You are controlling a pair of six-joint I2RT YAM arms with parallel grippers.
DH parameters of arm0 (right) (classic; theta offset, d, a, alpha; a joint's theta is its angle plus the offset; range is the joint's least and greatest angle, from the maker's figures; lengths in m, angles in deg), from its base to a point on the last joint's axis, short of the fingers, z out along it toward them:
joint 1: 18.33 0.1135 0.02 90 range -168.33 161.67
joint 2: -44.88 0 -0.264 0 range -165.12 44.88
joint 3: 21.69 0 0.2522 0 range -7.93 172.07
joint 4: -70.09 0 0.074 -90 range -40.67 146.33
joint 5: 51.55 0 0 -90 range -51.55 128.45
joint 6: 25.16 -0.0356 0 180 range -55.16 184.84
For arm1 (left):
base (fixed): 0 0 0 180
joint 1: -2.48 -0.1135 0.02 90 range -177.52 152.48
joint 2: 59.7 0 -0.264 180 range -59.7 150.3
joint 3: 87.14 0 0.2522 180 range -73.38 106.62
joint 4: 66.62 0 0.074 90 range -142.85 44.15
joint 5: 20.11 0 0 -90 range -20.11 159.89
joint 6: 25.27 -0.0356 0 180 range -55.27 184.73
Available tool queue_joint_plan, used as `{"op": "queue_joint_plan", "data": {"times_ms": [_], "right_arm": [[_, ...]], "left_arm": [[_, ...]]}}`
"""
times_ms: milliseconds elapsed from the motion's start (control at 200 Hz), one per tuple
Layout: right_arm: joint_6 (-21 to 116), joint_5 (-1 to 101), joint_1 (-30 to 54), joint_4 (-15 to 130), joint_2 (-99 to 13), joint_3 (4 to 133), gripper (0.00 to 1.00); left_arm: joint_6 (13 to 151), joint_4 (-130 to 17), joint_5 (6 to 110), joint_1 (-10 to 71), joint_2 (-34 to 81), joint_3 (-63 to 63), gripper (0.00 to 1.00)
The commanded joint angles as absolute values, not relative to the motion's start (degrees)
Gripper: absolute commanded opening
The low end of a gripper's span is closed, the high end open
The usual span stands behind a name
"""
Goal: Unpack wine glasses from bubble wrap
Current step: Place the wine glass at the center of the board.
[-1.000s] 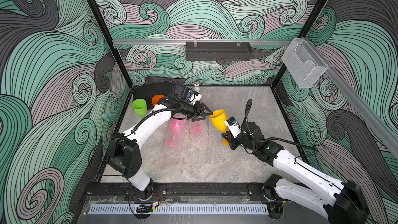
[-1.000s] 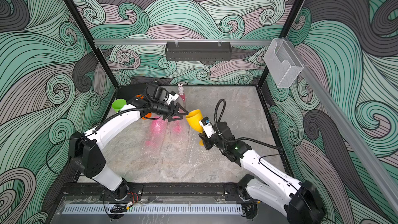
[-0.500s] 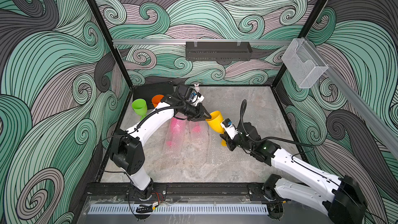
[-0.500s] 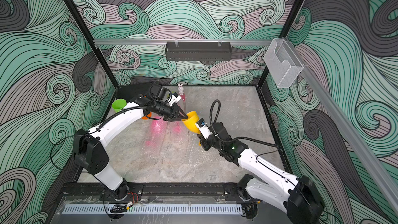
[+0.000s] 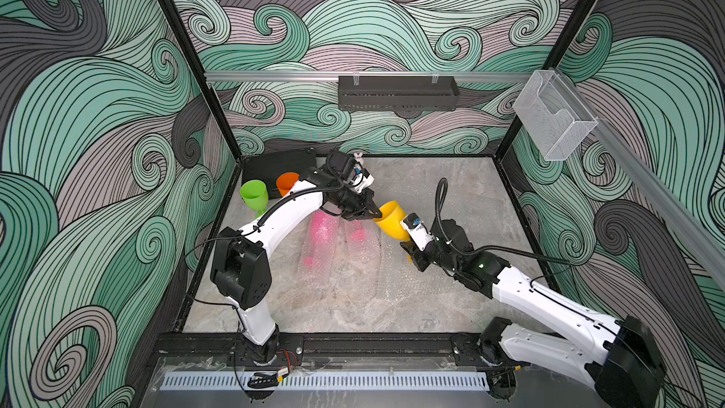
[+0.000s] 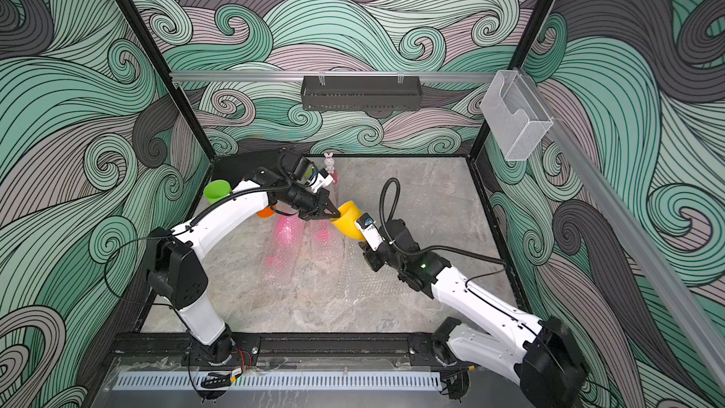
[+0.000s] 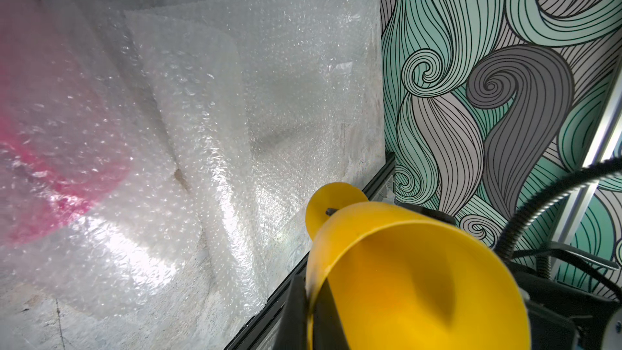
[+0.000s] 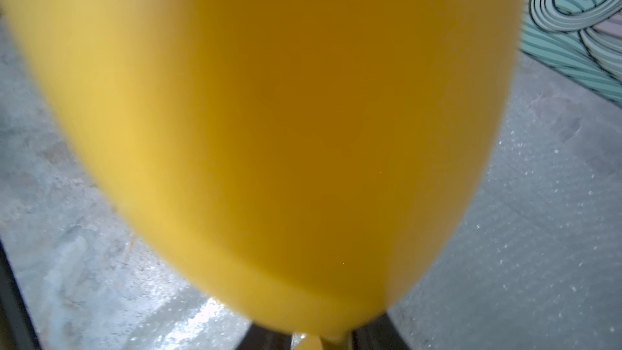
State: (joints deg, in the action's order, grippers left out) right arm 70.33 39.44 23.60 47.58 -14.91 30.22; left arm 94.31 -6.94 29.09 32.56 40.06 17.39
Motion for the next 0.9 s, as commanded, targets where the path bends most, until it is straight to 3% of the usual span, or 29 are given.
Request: {"op": "queue_joint_plan", "data": {"times_ms": [0,160,450,891], "right_arm": [[69.6,38.4,23.9,48.1,-13.7,31.7,0.49],[69.4,38.1,23.9,45.1,-12.5,33.0,0.60],[66.8,37.5,23.4,40.4,-9.6,35.7,0.65],[64.6,39.2,20.6,38.3,-10.2,37.0,0.65]], "left_arm": [[93.5,-5.7,29.7,31.9,40.4,20.8,0.00],[93.7,-6.1,32.2,30.3,40.9,22.8,0.00],[88.7,2.9,42.0,28.3,42.5,30.3,0.00],[87.4,9.3,61.3,16.5,26.5,23.0,0.00]]}}
